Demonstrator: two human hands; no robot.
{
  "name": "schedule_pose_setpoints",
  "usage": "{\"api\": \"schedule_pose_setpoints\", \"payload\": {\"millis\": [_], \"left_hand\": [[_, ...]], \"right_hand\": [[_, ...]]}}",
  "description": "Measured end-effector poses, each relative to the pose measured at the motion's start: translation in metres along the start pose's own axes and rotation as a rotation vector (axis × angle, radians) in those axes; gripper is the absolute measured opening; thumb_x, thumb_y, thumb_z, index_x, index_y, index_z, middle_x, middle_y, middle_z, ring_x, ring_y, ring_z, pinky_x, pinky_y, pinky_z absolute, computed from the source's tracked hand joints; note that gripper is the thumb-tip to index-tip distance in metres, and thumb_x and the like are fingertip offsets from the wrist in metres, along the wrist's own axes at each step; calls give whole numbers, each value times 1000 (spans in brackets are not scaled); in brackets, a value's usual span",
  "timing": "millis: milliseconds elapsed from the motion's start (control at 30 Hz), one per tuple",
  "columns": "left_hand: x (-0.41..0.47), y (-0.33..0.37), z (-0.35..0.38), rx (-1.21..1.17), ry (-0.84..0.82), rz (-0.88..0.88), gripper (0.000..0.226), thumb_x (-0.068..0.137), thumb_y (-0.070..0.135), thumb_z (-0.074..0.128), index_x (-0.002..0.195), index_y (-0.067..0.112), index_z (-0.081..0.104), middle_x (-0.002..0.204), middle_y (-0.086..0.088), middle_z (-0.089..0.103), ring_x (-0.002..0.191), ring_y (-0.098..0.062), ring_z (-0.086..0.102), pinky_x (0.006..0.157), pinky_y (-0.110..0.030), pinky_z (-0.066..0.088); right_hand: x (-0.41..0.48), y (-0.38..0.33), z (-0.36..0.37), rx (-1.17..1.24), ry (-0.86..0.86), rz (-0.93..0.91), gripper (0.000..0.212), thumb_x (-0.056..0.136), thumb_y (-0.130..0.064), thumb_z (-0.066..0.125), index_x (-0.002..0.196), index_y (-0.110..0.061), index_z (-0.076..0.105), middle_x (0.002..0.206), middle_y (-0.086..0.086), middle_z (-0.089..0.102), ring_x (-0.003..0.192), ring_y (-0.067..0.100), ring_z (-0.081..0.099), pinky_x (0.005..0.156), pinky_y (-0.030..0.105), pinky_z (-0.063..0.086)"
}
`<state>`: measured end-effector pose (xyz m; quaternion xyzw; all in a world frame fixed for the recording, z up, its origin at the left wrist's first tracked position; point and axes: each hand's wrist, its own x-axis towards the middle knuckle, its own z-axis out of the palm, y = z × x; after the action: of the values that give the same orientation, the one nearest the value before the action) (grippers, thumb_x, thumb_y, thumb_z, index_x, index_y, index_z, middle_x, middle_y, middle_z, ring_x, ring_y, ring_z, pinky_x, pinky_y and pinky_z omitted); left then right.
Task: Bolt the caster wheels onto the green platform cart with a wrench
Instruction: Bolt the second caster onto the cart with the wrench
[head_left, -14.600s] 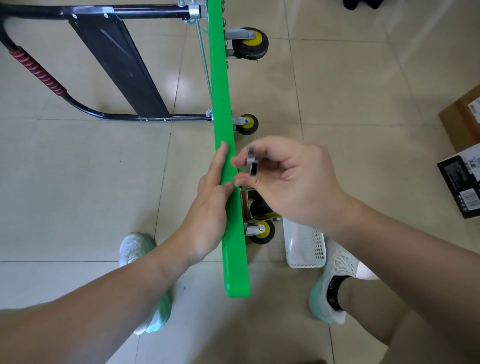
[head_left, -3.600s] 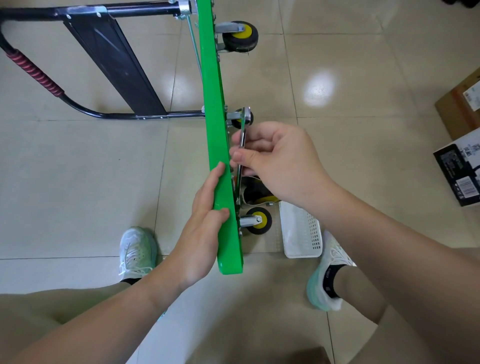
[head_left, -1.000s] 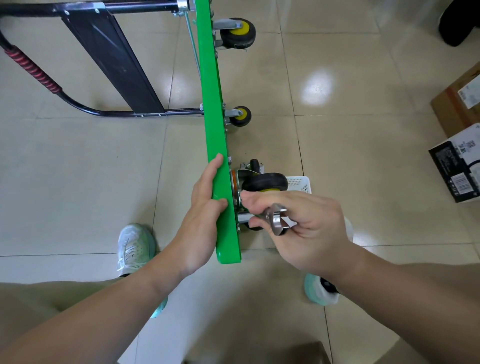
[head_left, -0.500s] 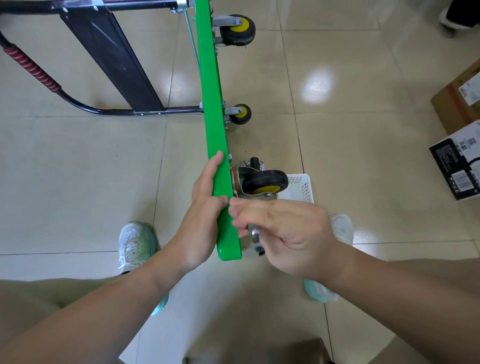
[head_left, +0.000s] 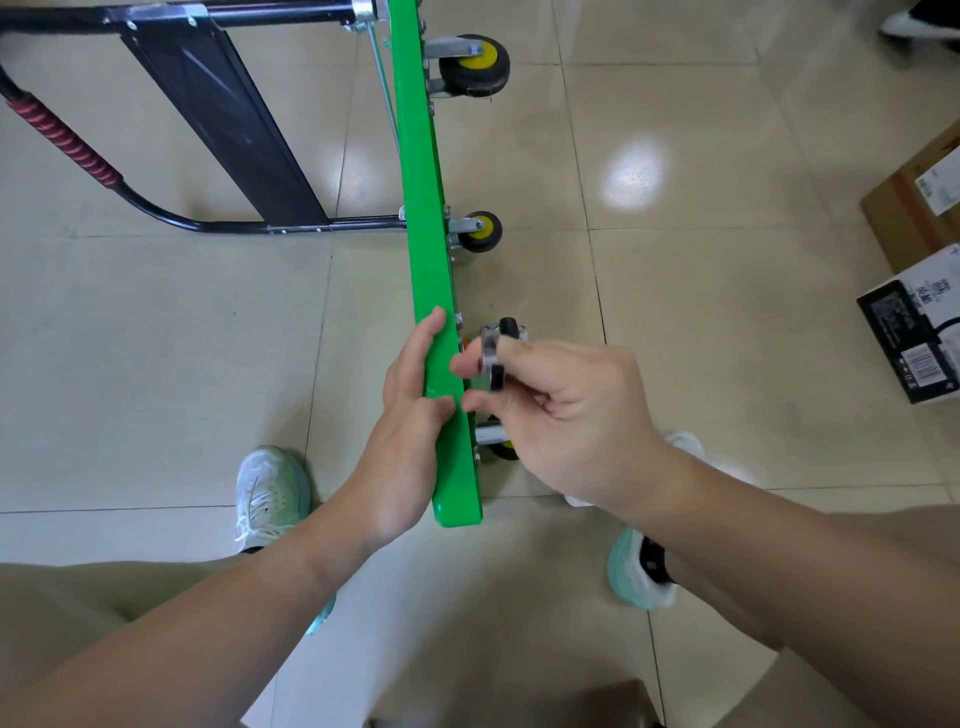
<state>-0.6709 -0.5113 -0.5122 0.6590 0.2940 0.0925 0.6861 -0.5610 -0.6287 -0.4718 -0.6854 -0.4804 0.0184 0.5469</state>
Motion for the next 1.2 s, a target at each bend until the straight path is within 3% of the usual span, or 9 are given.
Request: {"api": "schedule_pose_setpoints", "payload": {"millis": [133,200,267,433,633,767,967,1133,1200], "left_hand": [[2,-6,-4,29,-17,43,80,70,38,46,145,64,35,163,8,34,150,-15,35,123,-52,30],[3,-7,-4,24,-11,61,78,69,38,47,141,68,37,163,10,33,151,-15,34,123,-53,30],[2,-6,-4,28,-8,73,77,70,36,46,136,74,38,162,12,33,150,-13,33,123,-53,29],[2,-6,-5,21,-42,50,76,70,39,46,134,77,37,163,11,32,149,-20,36,121,-57,32],[0,-3,-5,40,-57,65,72,70,42,44,131,81,36,162,15,32,148,-12,35,122,-51,33],[1,-4,-8,25,-75,64,74,70,41,44,134,78,36,163,10,34,150,-15,35,123,-52,30],[2,-4,-6,5,-73,61,75,69,40,44,134,77,37,163,5,35,150,-17,36,124,-50,29],[3,-6,-8,11,-71,59,76,76,31,47,138,73,36,163,4,36,150,-22,36,124,-53,27],[2,-4,-6,34,-60,59,77,81,21,45,134,77,36,163,4,35,149,-20,37,124,-52,28]], "right_hand": [[26,-2,1,263,-64,368,24,81,3,72,85,-21,74,79,-20,70,82,0,67,91,34,58],[38,-4,1,373,-77,526,35,83,12,68,82,-24,70,72,-19,71,77,-4,67,84,23,58],[50,-1,-1,402,-103,611,34,86,11,66,85,-23,68,70,-14,72,74,0,69,72,18,58],[63,6,-9,375,-118,707,20,90,3,68,88,-17,68,76,1,74,77,16,74,69,29,62],[39,-14,-28,450,12,476,26,83,12,70,86,-14,71,85,7,76,87,23,74,81,30,60],[-4,-16,-30,219,9,252,24,77,3,76,96,-10,74,94,3,77,89,10,73,84,22,57],[-25,-11,-30,44,-17,25,16,79,5,80,91,-4,75,100,4,76,96,16,74,82,42,61],[-28,-10,-23,-14,-52,-60,31,69,23,78,90,1,75,99,7,76,102,9,72,89,21,56],[-30,-6,-20,-18,-79,-85,31,70,24,76,90,2,74,101,7,75,106,10,70,92,21,54]]}}
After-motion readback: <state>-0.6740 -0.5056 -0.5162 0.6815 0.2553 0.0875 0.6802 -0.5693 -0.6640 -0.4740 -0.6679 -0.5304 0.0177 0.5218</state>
